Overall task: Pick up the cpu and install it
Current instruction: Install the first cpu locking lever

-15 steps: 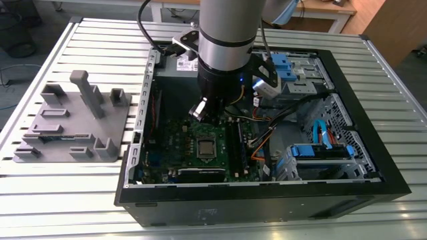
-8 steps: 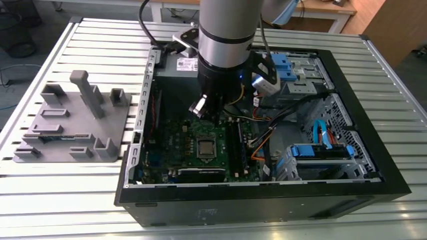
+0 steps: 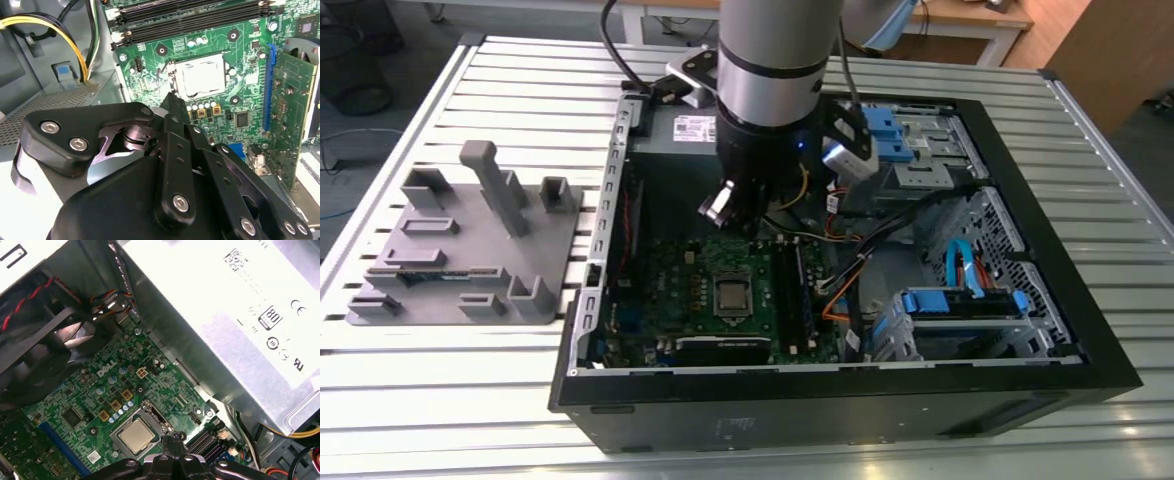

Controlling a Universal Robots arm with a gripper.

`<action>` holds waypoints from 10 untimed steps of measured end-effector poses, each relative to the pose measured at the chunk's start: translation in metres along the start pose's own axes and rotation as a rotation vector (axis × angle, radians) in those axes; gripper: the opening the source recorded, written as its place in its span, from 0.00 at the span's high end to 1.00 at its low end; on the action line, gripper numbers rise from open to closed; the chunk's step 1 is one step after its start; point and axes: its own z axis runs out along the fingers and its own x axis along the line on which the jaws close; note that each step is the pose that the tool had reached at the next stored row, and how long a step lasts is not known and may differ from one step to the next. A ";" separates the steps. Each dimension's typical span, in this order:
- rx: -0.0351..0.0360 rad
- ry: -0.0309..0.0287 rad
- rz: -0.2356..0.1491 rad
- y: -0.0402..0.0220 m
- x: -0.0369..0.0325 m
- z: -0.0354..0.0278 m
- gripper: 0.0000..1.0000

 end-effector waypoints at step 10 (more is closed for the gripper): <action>0.0000 -0.0003 0.002 -0.0003 -0.0089 0.0048 0.89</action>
